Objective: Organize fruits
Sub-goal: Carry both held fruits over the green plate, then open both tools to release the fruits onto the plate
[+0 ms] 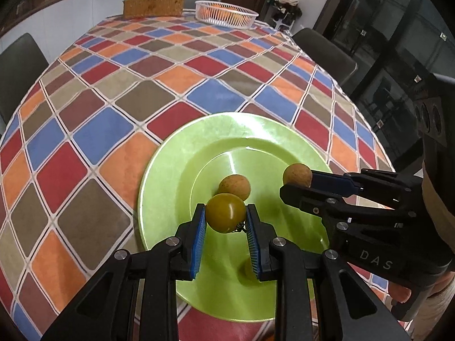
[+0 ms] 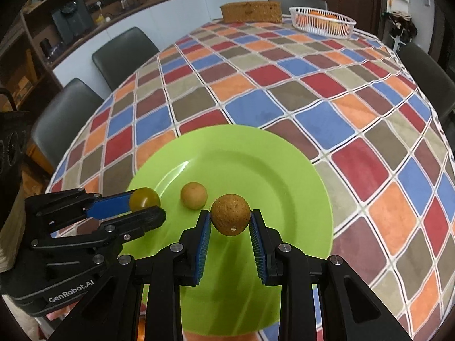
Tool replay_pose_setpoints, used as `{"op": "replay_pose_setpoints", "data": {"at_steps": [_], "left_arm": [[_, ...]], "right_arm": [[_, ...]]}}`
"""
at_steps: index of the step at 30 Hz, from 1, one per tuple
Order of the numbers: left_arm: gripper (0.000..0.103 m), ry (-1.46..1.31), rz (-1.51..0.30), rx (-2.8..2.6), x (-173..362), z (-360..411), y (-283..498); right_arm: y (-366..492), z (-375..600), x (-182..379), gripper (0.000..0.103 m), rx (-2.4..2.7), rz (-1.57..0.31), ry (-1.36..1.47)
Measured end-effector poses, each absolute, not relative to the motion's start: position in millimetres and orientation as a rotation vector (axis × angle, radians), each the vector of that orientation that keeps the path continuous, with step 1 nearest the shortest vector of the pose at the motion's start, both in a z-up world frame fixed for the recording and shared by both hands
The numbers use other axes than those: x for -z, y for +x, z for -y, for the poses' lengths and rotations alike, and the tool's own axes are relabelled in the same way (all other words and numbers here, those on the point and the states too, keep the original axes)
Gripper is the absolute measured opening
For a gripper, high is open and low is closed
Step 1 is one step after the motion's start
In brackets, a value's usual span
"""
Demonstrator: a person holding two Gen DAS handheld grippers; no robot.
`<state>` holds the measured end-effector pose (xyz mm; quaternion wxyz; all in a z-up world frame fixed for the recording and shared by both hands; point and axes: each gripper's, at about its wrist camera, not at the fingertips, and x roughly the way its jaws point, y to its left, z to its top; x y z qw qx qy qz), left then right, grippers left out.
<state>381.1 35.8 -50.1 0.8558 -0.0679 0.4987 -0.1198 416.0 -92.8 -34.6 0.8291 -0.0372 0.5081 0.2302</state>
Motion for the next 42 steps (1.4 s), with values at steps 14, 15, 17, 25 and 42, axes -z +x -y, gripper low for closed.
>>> {"op": "replay_pose_setpoints", "data": {"at_steps": [14,15,17,25,42], "left_arm": [[0.038,-0.100,-1.027,0.221,41.6,-36.5,377.3],[0.038,-0.096,-1.019,0.220,37.7,-36.4,374.2],[0.038,-0.086,-0.993,0.220,28.3,-36.0,366.6],[0.050,-0.015,-0.871,0.188,-14.6,-32.4,320.6],[0.068,0.044,-0.697,0.183,-62.1,-37.0,202.1]], "right_arm": [[413.8,94.7,34.8,0.030,-0.473,-1.082,-0.092],[410.8,95.8,31.5,0.030,-0.472,-1.073,-0.094],[404.4,98.2,23.9,0.030,-0.468,-1.052,-0.102],[363.6,106.9,-18.1,0.037,-0.466,-0.942,-0.115],[248.7,112.5,-73.1,0.055,-0.461,-0.743,-0.163]]}}
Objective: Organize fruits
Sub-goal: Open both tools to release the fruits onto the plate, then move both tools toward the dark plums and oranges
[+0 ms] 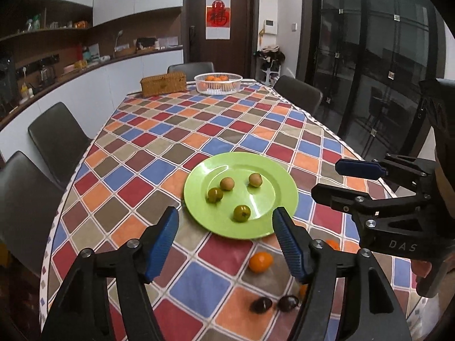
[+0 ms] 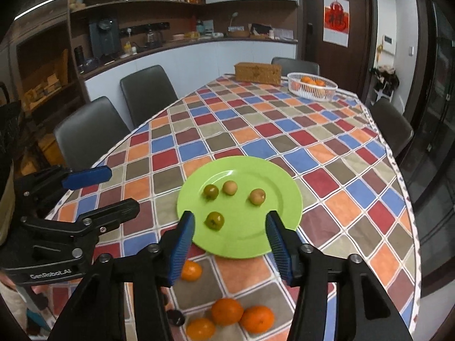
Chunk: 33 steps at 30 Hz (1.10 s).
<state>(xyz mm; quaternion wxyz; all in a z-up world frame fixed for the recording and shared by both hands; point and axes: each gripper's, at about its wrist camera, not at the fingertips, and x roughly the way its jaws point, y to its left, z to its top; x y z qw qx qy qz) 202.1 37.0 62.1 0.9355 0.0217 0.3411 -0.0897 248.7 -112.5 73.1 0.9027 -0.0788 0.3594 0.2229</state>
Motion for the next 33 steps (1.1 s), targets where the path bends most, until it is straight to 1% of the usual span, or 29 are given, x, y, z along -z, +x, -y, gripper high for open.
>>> {"op": "replay_pose_setpoints", "data": {"at_steps": [9,19,26,33], "left_arm": [[0.071,0.073,-0.662,0.184,-53.4,-35.7,161.9],[0.072,0.150,-0.577,0.179,-32.6,-23.5,128.5],[0.072,0.187,-0.578,0.196,-14.0,-16.7,117.2],[0.071,0.247,-0.634,0.232,11.2,-8.9,115.4]], "right_arm": [[198.6,112.7,-67.9,0.055,-0.443,-0.686,-0.217],[161.7,116.6,-45.1,0.055,-0.424,-0.646,-0.298],[148.9,121.2,-23.5,0.055,-0.439,-0.705,-0.292],[143.1,120.9,0.3,0.055,-0.456,-0.758,-0.310]]}}
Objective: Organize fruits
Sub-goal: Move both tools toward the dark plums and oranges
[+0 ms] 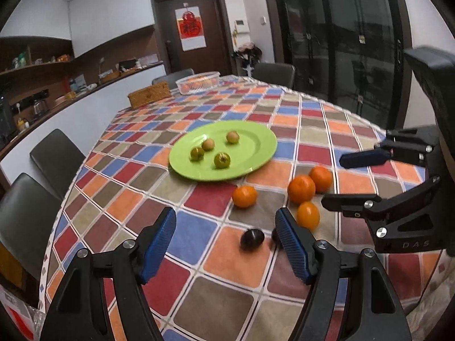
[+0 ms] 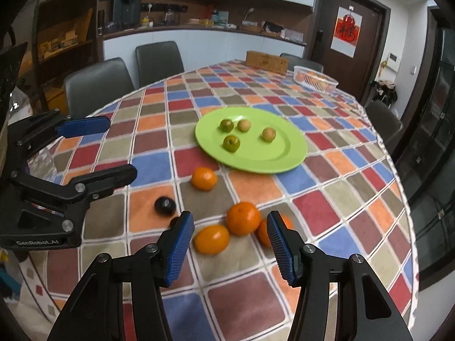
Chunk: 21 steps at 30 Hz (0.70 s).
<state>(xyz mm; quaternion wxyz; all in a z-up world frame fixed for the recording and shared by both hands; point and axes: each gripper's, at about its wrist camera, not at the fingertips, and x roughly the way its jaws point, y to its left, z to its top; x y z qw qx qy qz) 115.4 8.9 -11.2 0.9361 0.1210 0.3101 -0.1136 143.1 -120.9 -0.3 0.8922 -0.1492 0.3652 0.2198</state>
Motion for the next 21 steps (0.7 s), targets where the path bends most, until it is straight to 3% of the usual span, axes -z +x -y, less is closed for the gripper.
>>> {"op": "replay_pose_setpoints", "data": {"at_steps": [7,21], "left_arm": [[0.071,0.315,-0.689,0.266,34.1,-4.8,121.5],[0.051,0.393,-0.774,0.364,62.9,5.9,139.7]], "right_arm": [[138.7,113.9,21.3,0.055,-0.469,-0.773,-0.386],[146.3,104.8,48.3,0.054,-0.519,-0.825,-0.422]]}}
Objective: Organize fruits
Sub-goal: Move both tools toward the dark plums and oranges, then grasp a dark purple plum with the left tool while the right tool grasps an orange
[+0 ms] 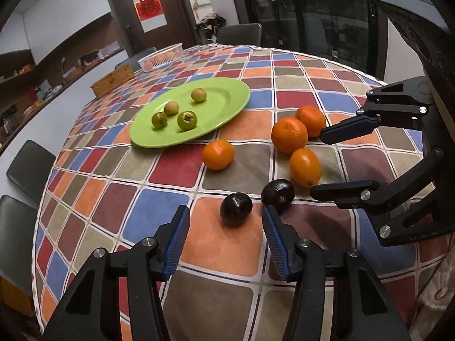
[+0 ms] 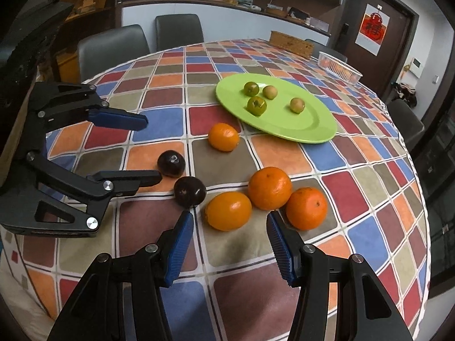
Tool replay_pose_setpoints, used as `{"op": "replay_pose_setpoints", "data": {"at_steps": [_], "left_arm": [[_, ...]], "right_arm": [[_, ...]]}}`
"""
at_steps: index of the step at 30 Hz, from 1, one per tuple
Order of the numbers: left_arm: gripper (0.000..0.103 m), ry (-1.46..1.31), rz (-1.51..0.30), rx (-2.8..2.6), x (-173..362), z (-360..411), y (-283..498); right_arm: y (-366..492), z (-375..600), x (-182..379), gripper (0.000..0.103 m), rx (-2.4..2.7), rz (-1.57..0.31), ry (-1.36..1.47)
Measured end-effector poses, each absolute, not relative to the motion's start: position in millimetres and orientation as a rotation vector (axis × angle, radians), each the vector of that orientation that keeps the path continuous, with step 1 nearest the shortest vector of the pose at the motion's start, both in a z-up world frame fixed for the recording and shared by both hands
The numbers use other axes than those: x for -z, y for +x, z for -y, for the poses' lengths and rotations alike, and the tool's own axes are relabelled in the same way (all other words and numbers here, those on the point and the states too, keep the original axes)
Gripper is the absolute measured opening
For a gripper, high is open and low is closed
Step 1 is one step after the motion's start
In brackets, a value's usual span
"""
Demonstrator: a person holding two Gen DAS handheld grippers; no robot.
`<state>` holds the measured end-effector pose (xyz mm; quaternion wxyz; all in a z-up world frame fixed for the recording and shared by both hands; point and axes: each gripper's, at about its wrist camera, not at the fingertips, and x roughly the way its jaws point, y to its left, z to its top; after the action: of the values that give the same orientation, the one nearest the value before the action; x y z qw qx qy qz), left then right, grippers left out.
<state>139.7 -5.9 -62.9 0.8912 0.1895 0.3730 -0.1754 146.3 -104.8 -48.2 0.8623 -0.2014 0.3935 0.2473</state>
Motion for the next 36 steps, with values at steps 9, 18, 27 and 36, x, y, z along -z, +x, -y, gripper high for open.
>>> {"op": "replay_pose_setpoints", "data": {"at_steps": [9,18,27,36], "left_arm": [[0.042,0.371,-0.841,0.410,73.8,6.9,153.0],[0.034,0.306,-0.875,0.427,75.7,5.0,163.6],[0.027,0.243,-0.881,0.423,72.6,4.1,162.5],[0.027,0.191,-0.844,0.393,52.9,0.5,151.1]], "right_arm": [[155.3,103.3,57.9,0.053,-0.537,-0.858,-0.401],[164.9,104.1,61.0,0.046,-0.542,-0.875,-0.375],[168.6,108.0,60.7,0.039,-0.543,-0.889,-0.326],[159.1,110.6,42.0,0.039,-0.543,-0.841,-0.303]]}}
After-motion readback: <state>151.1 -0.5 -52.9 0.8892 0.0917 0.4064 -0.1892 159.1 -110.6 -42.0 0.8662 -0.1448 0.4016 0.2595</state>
